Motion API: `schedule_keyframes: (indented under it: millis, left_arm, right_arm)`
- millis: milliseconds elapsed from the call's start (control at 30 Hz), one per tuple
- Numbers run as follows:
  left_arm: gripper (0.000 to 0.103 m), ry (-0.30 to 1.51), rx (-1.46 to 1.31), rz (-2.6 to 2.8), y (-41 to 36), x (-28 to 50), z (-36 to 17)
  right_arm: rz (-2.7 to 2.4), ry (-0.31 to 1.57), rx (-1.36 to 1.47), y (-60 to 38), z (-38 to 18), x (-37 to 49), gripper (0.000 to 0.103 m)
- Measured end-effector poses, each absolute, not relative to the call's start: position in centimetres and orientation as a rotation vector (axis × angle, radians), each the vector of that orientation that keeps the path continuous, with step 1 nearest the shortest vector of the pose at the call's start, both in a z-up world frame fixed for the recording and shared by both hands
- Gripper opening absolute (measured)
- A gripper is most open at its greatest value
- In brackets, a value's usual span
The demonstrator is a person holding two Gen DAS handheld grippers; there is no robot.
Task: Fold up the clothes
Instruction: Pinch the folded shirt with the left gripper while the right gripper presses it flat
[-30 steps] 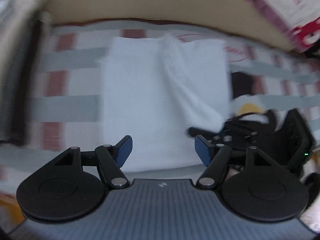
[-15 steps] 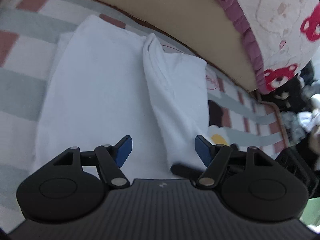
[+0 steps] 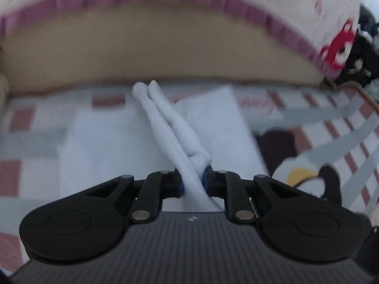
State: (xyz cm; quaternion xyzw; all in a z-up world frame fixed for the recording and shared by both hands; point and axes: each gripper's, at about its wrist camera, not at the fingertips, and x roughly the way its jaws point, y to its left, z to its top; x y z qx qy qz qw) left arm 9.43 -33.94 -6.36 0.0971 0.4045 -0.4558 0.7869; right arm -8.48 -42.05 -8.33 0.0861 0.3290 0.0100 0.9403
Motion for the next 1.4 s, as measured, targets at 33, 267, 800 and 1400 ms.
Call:
schedule_keyframes:
  millis: [33,267,800,1400]
  left_arm:
    - [0.014,0.833,0.204,-0.969,-33.3,9.1,-5.4]
    - [0.022,0.962,0.232,-0.76,-29.4,12.9,-9.1]
    - [0.037,1.146,-0.036,-0.942,-19.9,9.6,-10.0]
    - [0.009,1.101,-0.145,-0.677,-18.1,9.6,-8.2]
  right_arm:
    - [-0.017,0.694,0.166,-41.9,-8.0,-9.0,0.061]
    - [-0.146,0.84,0.298,-42.4,-10.3,-11.5,0.06]
    - [-0.1,0.868,0.178,-40.1,-11.6,-9.4,0.061]
    - [-0.084,0.774,-0.11,-37.2,-11.3,-11.2,0.057]
